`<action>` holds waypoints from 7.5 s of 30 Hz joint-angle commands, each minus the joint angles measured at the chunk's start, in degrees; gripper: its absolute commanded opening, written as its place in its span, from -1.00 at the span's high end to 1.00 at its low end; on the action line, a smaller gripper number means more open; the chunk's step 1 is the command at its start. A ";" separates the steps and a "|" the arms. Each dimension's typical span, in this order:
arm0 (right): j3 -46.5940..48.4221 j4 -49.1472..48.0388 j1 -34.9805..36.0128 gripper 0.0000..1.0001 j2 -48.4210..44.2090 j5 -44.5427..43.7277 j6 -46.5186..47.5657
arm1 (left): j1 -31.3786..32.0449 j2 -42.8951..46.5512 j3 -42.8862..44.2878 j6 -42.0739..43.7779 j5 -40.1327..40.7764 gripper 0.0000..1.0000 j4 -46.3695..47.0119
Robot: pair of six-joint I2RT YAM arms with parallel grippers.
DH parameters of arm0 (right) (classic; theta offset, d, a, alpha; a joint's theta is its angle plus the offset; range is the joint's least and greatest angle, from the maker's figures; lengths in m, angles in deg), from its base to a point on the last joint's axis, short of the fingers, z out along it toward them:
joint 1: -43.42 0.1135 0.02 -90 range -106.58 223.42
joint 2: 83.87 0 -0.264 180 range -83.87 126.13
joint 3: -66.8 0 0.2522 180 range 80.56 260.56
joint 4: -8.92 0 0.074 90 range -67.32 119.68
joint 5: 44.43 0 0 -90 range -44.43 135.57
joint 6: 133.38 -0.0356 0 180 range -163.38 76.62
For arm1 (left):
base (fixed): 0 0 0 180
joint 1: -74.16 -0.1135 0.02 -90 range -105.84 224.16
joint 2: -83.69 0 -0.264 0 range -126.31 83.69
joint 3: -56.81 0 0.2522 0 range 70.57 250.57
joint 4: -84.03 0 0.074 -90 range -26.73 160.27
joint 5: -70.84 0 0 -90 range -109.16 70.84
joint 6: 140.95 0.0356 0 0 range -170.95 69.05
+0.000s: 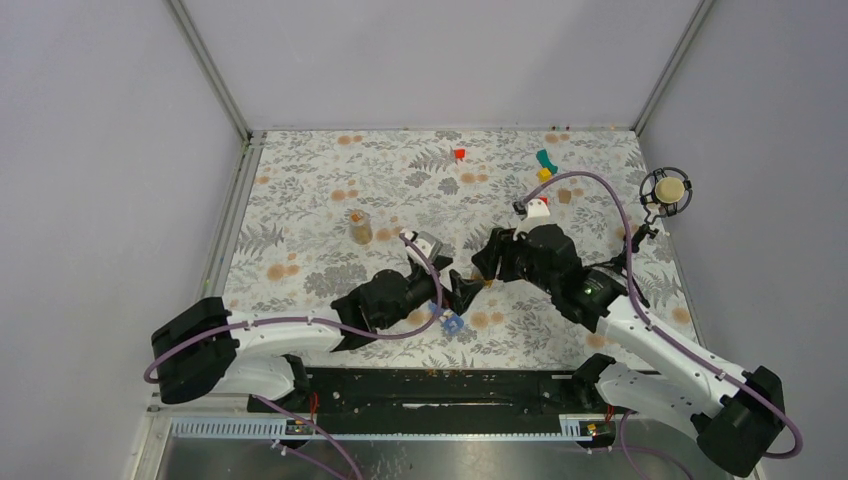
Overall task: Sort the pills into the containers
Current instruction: Place the pill bottle at the center of the board, then close the lid of the pill bottle.
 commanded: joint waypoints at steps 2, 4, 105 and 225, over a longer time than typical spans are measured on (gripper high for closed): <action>-7.95 -11.25 0.10 0.32 -1.15 -8.71 -1.45 | -1.13 5.24 -5.09 -7.41 3.19 -0.97 4.14; -11.78 -16.25 0.12 0.32 -0.90 -10.17 -1.82 | -1.85 6.38 -5.71 -10.13 3.22 -0.97 1.84; -15.83 -11.47 -19.22 -0.02 2.21 10.88 -25.34 | -19.87 -30.15 18.49 -32.39 -36.15 0.18 -0.94; -21.77 -22.58 -21.51 0.21 6.22 24.80 -26.37 | -18.74 -29.92 14.47 -40.67 -32.65 0.31 0.40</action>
